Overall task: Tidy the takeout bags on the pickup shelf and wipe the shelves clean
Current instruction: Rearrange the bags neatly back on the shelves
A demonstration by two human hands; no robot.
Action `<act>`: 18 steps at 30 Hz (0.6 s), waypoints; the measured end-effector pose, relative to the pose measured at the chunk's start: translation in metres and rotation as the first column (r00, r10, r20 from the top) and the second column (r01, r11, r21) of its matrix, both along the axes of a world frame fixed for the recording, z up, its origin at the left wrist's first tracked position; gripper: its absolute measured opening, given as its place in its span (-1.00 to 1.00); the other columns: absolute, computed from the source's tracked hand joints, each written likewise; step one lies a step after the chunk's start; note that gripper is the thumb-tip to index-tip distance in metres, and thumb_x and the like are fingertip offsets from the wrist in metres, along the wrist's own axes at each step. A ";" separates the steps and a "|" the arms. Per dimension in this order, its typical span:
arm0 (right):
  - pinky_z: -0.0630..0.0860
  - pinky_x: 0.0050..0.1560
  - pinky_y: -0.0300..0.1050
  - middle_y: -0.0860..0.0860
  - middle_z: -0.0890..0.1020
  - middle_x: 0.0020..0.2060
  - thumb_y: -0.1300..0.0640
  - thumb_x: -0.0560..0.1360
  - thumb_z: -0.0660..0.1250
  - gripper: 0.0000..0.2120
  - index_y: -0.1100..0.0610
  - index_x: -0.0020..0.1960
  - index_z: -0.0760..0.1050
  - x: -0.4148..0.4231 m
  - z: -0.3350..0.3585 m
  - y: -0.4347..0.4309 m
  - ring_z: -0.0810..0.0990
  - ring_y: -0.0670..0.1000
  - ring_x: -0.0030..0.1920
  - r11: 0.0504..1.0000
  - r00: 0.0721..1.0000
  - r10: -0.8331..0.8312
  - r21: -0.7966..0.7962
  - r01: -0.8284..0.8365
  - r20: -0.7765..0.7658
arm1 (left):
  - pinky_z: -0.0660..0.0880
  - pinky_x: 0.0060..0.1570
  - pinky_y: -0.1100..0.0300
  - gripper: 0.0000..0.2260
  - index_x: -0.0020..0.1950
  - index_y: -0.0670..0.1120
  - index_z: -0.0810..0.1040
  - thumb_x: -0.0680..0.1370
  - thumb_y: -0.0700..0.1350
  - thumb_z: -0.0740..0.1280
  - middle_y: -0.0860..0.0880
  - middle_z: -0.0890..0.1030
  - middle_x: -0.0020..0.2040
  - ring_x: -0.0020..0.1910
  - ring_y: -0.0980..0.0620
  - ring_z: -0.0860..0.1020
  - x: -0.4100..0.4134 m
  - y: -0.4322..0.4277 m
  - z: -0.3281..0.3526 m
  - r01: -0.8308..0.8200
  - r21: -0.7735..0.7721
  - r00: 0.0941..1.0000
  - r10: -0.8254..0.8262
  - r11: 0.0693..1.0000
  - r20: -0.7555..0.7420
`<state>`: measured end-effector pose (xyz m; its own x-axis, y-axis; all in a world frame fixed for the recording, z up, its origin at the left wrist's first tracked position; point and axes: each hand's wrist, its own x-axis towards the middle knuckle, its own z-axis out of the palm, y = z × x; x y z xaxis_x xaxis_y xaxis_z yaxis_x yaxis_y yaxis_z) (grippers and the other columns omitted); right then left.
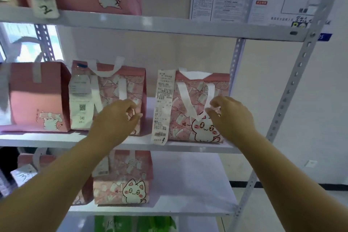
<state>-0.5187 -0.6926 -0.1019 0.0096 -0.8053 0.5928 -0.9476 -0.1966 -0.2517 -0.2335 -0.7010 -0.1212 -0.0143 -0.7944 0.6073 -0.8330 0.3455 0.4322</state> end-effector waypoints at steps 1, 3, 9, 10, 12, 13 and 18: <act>0.50 -0.10 -0.06 0.01 0.60 0.01 -0.05 0.53 0.22 -0.75 0.05 0.12 0.49 0.014 0.006 0.006 0.55 0.05 -0.06 1.000 0.999 0.026 -0.015 -0.026 -0.027 | 0.51 -0.15 0.09 -0.81 0.05 -0.02 0.55 0.49 0.00 0.36 0.04 0.58 -0.10 -0.16 0.03 0.55 0.010 0.007 0.007 -0.002 -0.021 1.000 0.002 1.000 0.027; 0.46 -0.17 -0.10 0.00 0.60 0.01 -0.07 0.53 0.21 -0.73 0.06 0.12 0.49 0.042 0.017 0.017 0.52 0.02 -0.11 0.996 0.993 0.074 -0.034 -0.077 -0.093 | 0.48 -0.17 0.12 -0.78 0.09 0.00 0.55 0.50 0.05 0.34 0.06 0.58 -0.08 -0.14 0.04 0.54 0.033 0.022 0.020 -0.013 -0.057 0.995 0.019 0.998 0.102; 0.49 -0.17 -0.11 -0.03 0.61 -0.01 -0.13 0.53 0.19 -0.73 0.03 0.08 0.49 0.136 0.042 0.046 0.54 -0.01 -0.13 0.984 0.967 0.173 -0.005 -0.177 -0.189 | 0.44 -0.24 0.16 -0.78 0.03 -0.01 0.56 0.50 0.08 0.32 0.06 0.57 -0.10 -0.19 0.05 0.49 0.115 0.071 0.054 -0.035 -0.130 0.962 0.068 0.991 0.263; 0.49 -0.16 -0.10 -0.03 0.61 -0.03 -0.13 0.53 0.20 -0.74 0.02 0.04 0.49 0.151 0.047 0.051 0.54 -0.01 -0.13 0.981 0.964 0.189 -0.006 -0.193 -0.188 | 0.44 -0.25 0.17 -0.79 0.02 -0.01 0.57 0.50 0.08 0.32 0.06 0.57 -0.11 -0.20 0.05 0.49 0.129 0.080 0.059 -0.042 -0.139 0.955 0.081 0.989 0.285; 0.51 -0.16 -0.09 -0.03 0.61 -0.10 -0.12 0.53 0.20 -0.76 0.03 -0.01 0.49 0.181 0.057 0.059 0.54 -0.01 -0.16 0.974 0.957 0.219 -0.013 -0.225 -0.192 | 0.40 -0.30 0.19 -0.79 -0.01 -0.02 0.57 0.49 0.09 0.32 0.05 0.57 -0.13 -0.22 0.05 0.50 0.158 0.095 0.069 -0.061 -0.160 0.942 0.110 0.985 0.318; 0.54 -0.14 -0.07 -0.03 0.60 -0.13 -0.12 0.53 0.20 -0.75 0.04 0.00 0.49 0.195 0.063 0.062 0.54 -0.02 -0.18 0.970 0.952 0.235 -0.014 -0.242 -0.196 | 0.37 -0.32 0.21 -0.80 -0.02 -0.02 0.56 0.49 0.08 0.32 0.05 0.57 -0.14 -0.23 0.05 0.50 0.172 0.101 0.074 -0.070 -0.168 0.938 0.123 0.983 0.324; 0.58 -0.14 -0.05 -0.05 0.59 -0.15 -0.12 0.53 0.21 -0.74 0.05 0.03 0.49 0.258 0.097 0.071 0.55 -0.05 -0.21 0.940 0.925 0.325 -0.038 -0.339 -0.195 | 0.37 -0.37 0.25 -0.81 -0.06 -0.03 0.57 0.49 0.07 0.32 0.09 0.55 -0.19 -0.24 0.07 0.52 0.234 0.118 0.101 -0.151 -0.193 0.922 0.208 0.970 0.327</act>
